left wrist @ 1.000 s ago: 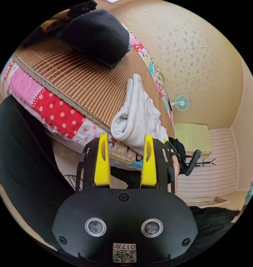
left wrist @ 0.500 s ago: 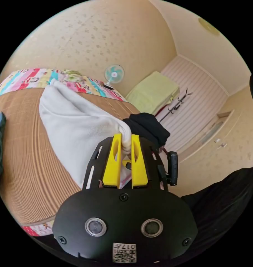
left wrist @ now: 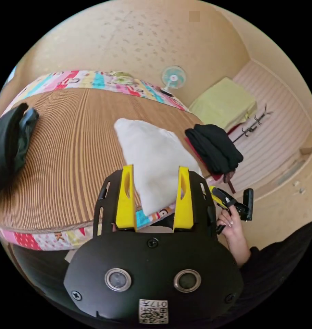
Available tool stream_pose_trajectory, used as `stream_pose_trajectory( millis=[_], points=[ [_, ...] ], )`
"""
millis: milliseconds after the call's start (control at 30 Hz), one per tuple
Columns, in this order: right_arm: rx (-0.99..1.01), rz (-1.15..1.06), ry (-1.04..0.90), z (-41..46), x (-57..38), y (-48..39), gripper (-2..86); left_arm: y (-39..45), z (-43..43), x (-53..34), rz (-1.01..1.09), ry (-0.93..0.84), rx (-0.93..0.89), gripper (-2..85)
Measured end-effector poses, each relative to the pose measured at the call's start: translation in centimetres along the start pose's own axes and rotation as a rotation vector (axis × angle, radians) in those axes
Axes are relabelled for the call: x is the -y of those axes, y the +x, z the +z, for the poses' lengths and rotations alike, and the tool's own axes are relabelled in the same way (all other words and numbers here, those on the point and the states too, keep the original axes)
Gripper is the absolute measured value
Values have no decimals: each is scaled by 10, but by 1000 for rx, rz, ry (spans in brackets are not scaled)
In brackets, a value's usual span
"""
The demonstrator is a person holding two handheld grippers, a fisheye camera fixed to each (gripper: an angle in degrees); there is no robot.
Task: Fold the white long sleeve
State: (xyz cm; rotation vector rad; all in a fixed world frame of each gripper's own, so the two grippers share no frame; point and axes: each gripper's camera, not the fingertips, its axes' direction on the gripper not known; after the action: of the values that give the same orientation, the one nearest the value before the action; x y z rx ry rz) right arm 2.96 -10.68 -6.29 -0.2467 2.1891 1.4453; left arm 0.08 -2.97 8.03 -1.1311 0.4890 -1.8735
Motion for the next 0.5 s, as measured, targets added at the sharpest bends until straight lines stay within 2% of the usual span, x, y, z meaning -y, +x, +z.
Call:
stream_pose_trajectory(
  millis=[100, 133, 167, 267, 400, 500],
  points=[
    [162, 164, -78, -1, 5, 27, 158, -44, 39, -9, -180, -210, -180, 211],
    [222, 215, -75, -6, 3, 37, 171, -55, 60, -17, -254, -282, -304, 206],
    [265, 266, -87, -10, 2, 46, 185, -64, 75, -29, -342, -292, -457, 192],
    [390, 345, -140, -17, -2, 64, 223, -76, 98, -56, -521, -308, -698, 133],
    [391, 373, -138, -17, -4, 80, 240, -53, 82, -65, -418, -332, -813, 76],
    [602, 403, -133, 6, 14, 95, 235, -17, 39, -65, -196, -347, -788, 69]
  ],
)
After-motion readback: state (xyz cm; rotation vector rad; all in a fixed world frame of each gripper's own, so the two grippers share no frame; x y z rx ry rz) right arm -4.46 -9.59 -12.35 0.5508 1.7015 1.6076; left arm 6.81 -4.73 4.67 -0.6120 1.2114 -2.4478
